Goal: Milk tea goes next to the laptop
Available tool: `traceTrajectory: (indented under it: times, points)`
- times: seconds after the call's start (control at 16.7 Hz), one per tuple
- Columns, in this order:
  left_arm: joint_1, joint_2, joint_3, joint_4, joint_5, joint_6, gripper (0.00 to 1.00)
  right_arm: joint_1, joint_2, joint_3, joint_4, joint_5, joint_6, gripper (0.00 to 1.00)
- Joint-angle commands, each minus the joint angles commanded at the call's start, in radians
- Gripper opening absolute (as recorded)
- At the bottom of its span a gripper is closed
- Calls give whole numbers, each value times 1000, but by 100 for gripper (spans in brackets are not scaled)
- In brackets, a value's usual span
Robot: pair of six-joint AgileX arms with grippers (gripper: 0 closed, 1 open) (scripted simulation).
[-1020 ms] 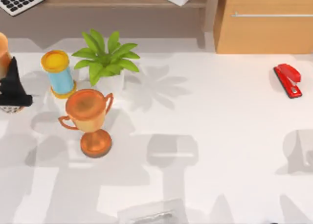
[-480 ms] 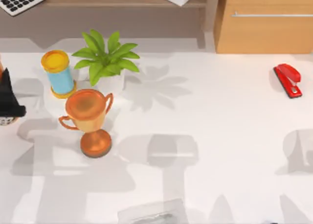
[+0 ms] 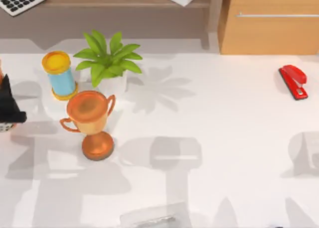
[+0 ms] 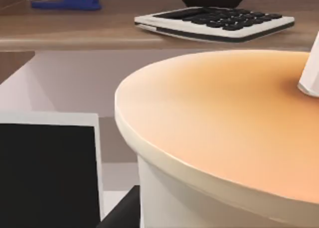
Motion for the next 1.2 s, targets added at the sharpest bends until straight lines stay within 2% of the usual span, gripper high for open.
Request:
traceTrajectory:
  times: [0.54, 1.2]
  points:
    - [14, 102, 5, 126, -9, 20, 0, 0, 0, 0, 0, 0, 0, 100]
    - [-8, 213, 12, 259, 13, -23, 0, 0, 0, 0, 0, 0, 0, 100]
